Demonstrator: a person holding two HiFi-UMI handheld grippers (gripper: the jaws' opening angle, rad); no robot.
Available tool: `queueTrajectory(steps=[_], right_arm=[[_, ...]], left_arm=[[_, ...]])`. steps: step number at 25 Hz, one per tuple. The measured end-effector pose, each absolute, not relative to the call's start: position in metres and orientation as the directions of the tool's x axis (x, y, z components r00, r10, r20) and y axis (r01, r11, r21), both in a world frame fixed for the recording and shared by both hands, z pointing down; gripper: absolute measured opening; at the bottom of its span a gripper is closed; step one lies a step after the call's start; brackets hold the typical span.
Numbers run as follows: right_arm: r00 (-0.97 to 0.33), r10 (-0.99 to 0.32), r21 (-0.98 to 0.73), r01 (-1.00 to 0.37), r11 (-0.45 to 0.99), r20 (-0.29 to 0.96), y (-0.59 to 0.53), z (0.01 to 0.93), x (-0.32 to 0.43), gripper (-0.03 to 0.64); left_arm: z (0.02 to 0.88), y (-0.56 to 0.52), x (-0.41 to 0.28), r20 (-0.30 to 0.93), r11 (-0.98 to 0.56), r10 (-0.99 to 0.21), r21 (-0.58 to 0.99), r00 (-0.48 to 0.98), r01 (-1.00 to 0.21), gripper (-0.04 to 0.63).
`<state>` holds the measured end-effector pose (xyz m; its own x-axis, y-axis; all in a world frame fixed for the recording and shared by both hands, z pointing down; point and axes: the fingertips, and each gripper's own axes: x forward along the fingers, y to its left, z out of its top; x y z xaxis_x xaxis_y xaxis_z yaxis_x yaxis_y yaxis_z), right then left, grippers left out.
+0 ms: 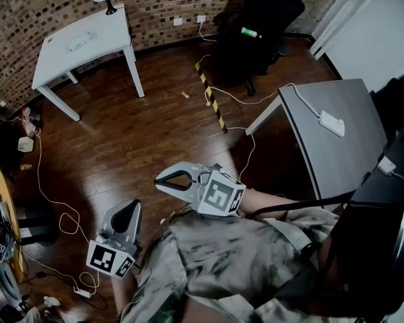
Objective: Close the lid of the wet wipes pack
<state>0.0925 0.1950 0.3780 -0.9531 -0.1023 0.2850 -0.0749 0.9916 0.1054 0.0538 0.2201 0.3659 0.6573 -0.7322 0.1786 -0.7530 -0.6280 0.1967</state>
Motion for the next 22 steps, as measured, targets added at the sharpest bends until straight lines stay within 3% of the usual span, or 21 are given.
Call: queueTrajectory(steps=[22], right_arm=[[-0.948,-0.096,0.113,-0.064,0.991,0.304,0.202,0.393,0.104,0.006]], left_arm=[[0.364,0.227,0.064,0.172,-0.631,-0.730,0.201,0.662,-0.749,0.002]])
